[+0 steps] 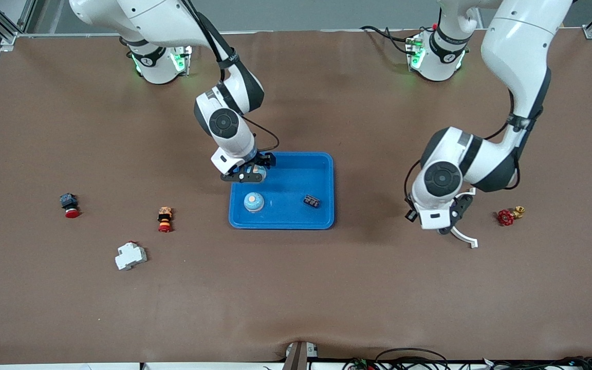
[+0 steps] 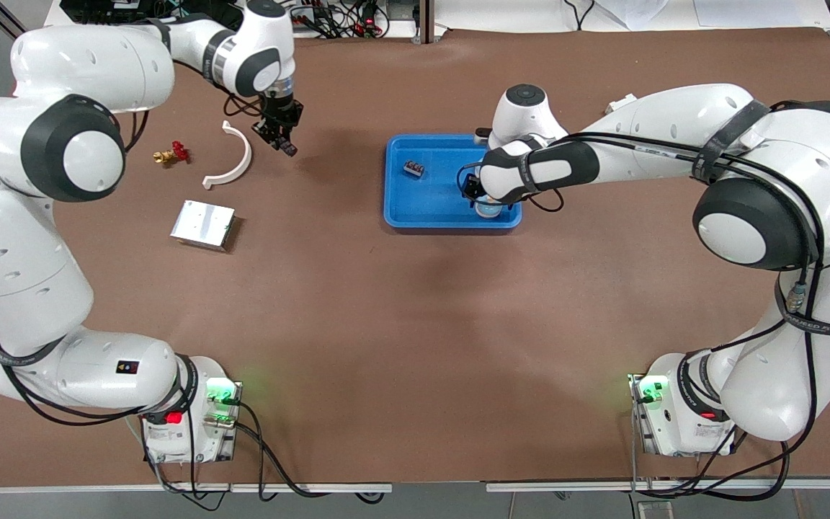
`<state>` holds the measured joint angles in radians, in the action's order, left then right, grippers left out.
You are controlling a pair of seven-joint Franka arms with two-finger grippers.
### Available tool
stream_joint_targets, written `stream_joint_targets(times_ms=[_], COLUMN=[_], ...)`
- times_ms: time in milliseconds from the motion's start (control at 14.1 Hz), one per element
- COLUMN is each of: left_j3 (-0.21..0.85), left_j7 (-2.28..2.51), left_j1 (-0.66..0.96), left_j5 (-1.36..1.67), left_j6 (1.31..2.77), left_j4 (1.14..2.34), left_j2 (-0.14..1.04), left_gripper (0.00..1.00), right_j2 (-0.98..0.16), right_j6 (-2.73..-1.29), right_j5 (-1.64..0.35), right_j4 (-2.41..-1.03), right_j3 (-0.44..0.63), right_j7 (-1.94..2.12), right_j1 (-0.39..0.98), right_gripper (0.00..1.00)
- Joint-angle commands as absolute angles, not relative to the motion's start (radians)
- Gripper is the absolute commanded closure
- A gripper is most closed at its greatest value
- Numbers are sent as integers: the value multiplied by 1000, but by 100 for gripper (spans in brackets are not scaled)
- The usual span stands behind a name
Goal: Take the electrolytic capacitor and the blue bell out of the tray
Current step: 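Carry the capacitor toward the white arc while the right gripper grasps a bell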
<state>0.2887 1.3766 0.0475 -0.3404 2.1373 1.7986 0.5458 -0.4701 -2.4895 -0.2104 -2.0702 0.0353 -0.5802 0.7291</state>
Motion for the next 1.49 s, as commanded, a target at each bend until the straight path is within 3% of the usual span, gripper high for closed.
stream_joint_targets(times_ms=[0, 355, 497, 568, 781, 852, 923, 1065, 1420], left_j3=[296, 298, 304, 304, 305, 307, 307, 310, 414], left_j7=[1347, 1344, 1347, 1347, 1342, 1341, 1341, 1348, 1383], left_j1=[14, -67, -75, -72, -69, -68, -63, -60, -67], left_j5=[-380, -512, -511, -511, -512, -512, -512, -512, -479], left_j6=[2247, 2304, 2310, 2310, 2310, 2310, 2310, 2301, 2228], left_j4=[1834, 1879, 1879, 1879, 1876, 1873, 1873, 1873, 1864], left_j2=[586, 614, 614, 614, 612, 612, 609, 597, 540], left_gripper=[100, 100, 94, 94, 90, 83, 63, 0, 0], right_j2=[-508, -541, -541, -541, -538, -535, -529, -493, -322], right_j6=[-2496, -2496, -2496, -2494, -2490, -2482, -2474, -2421, -2171], right_j5=[-195, -195, -195, -195, -196, -196, -196, -196, -143], right_j4=[-2034, -2003, -2002, -2000, -1994, -1990, -1990, -1988, -1980], right_j3=[93, 110, 110, 112, 112, 112, 112, 117, 117], right_j7=[-627, -643, -646, -646, -647, -646, -646, -644, -508], right_j1=[791, 810, 810, 810, 805, 804, 799, 793, 680], right_gripper=[0, 0, 0, 25, 77, 85, 85, 85, 86])
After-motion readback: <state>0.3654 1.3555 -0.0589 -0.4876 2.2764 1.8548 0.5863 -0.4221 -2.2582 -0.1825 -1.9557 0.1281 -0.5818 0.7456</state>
